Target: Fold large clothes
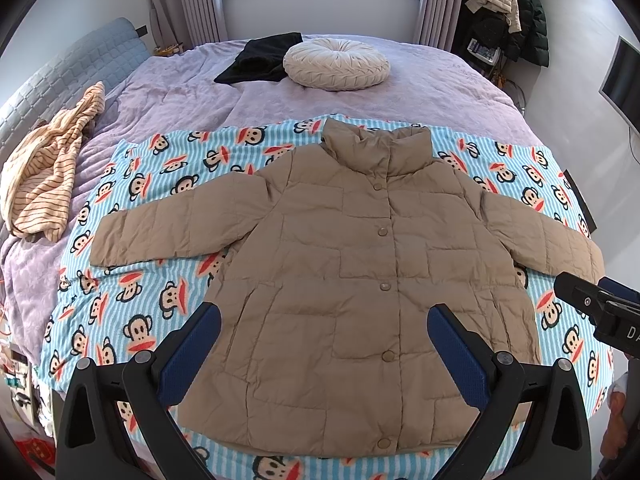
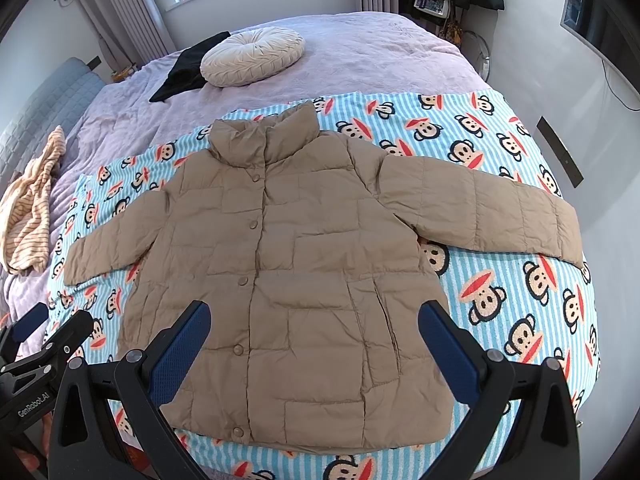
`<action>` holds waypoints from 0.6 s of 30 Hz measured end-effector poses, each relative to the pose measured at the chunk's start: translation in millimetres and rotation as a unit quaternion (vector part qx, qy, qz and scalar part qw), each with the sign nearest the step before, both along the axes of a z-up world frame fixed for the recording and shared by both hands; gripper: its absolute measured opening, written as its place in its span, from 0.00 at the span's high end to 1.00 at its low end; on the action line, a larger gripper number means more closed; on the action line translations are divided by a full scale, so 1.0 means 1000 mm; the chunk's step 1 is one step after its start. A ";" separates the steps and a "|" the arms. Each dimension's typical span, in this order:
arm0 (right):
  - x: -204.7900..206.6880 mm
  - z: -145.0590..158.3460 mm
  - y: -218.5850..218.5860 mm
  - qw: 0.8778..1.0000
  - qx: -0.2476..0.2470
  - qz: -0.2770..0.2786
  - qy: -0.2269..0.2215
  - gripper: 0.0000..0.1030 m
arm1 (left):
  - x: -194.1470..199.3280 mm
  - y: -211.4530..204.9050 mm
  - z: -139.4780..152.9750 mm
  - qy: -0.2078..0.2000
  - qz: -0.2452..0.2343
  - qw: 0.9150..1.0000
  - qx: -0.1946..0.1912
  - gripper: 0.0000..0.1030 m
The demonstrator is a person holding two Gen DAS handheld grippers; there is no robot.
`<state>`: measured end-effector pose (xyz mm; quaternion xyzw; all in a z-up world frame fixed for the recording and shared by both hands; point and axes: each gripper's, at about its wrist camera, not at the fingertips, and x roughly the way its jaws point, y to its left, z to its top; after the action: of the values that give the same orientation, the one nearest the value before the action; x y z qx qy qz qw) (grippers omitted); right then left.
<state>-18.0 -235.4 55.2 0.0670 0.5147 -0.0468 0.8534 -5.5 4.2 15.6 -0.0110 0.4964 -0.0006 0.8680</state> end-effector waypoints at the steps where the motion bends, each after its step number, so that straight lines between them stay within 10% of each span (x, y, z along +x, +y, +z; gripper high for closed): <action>1: -0.001 0.000 0.000 1.000 0.000 0.000 0.000 0.00 | 0.000 0.000 0.000 0.000 0.000 1.000 0.000 0.00; 18: 0.001 0.000 0.003 1.000 0.000 -0.001 0.002 0.00 | 0.003 -0.002 0.000 0.003 -0.001 1.000 0.000 0.00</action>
<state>-17.3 -232.6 55.6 0.0676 0.5165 -0.0476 0.8523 -2.0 1.9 15.4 -0.0106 0.4987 -0.0013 0.8667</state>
